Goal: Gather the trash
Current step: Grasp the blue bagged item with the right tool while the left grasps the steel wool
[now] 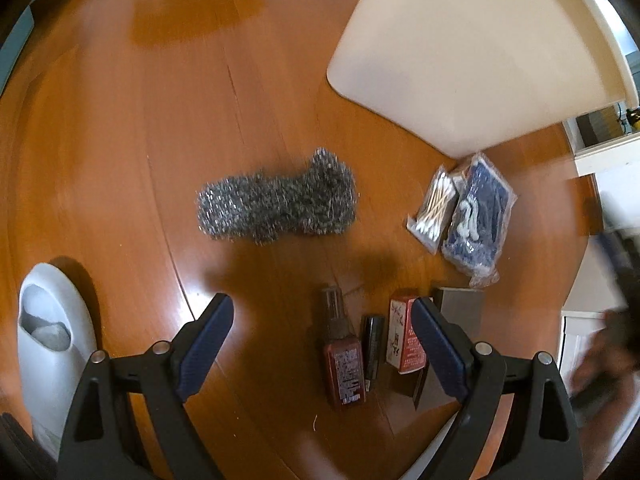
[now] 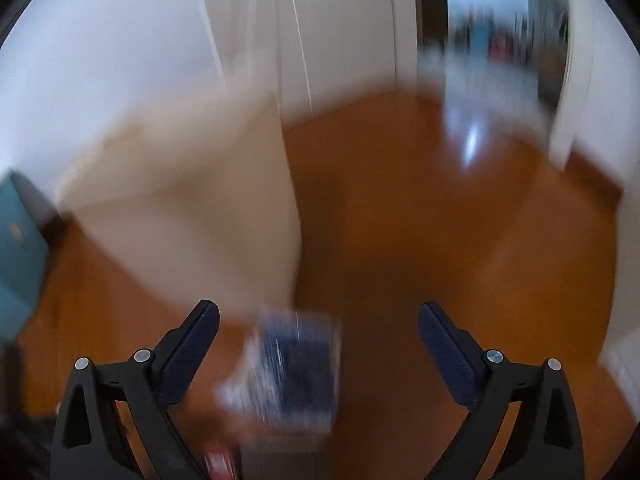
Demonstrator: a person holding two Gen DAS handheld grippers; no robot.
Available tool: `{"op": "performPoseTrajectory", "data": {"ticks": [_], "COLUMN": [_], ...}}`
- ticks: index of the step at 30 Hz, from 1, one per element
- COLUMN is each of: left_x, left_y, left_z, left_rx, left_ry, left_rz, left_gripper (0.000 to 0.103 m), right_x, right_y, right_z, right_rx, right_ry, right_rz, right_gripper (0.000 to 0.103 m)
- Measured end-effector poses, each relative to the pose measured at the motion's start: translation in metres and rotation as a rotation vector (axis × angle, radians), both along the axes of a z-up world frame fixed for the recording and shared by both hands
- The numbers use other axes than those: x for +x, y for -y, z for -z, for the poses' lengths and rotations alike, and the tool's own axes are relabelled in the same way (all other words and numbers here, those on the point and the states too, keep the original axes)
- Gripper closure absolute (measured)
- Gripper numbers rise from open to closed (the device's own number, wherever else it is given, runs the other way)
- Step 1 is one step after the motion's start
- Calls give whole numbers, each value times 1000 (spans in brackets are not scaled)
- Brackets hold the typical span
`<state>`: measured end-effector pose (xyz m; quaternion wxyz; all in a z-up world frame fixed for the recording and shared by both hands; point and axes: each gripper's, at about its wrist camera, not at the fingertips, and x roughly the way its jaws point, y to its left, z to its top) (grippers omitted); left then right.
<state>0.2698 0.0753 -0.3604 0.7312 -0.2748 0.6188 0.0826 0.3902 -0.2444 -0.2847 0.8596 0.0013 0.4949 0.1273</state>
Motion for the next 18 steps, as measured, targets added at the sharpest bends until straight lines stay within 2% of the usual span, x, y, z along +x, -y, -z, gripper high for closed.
{"op": "performPoseTrajectory", "data": {"ticks": [3, 4, 9, 12, 13, 14, 15, 16, 17, 18], "left_x": [-2, -3, 2, 12, 19, 25, 34, 42, 48, 54], "left_y": [2, 2, -4, -11, -11, -11, -9, -6, -3, 1], "left_z": [0, 1, 7, 9, 12, 14, 18, 23, 26, 27], "left_rx": [3, 3, 22, 99, 130, 152, 176, 203, 228, 264], "left_ry": [-7, -9, -11, 2, 3, 2, -3, -14, -18, -17], "left_rz": [5, 4, 6, 44, 76, 109, 155, 216, 262, 309], "left_gripper": [12, 12, 12, 12, 12, 12, 12, 12, 12, 12], "right_x": [-4, -3, 8, 13, 15, 15, 15, 15, 14, 13], "right_y": [-22, -27, -41, -45, -46, -46, -48, -51, -50, -47], "right_z": [64, 75, 120, 134, 136, 137, 136, 135, 133, 129], "right_rx": [-81, -85, -82, -86, -66, -43, -33, -26, -7, 17], "right_ry": [-118, -140, -240, -260, -269, -274, -271, -267, -270, -274], "right_rz": [-49, -48, -19, -20, -25, -39, -58, -64, -65, -64], "right_gripper": [3, 3, 3, 5, 9, 29, 42, 48, 63, 69]}}
